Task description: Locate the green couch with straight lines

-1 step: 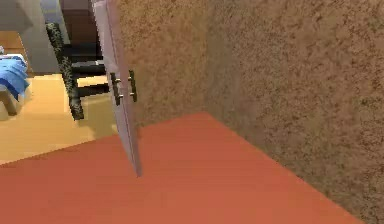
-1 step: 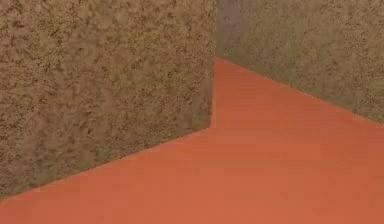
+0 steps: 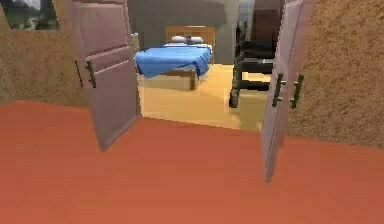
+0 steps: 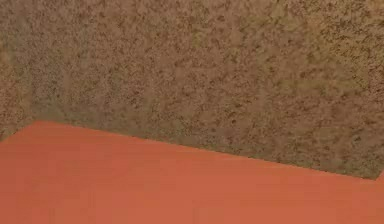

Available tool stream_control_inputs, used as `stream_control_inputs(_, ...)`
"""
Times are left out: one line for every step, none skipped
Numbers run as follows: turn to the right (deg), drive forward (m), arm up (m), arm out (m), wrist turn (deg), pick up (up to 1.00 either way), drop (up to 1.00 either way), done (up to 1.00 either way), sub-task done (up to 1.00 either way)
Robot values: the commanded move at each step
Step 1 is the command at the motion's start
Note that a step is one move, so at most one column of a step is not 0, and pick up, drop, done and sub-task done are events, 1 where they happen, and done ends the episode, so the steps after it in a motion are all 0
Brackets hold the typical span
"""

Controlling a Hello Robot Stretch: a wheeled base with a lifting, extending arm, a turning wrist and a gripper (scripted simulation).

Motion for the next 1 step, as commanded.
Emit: stream_control_inputs(0.0, 1.00, 0.00, 0.00, 0.0, 0.00, 0.00, 0.00, 0.00)
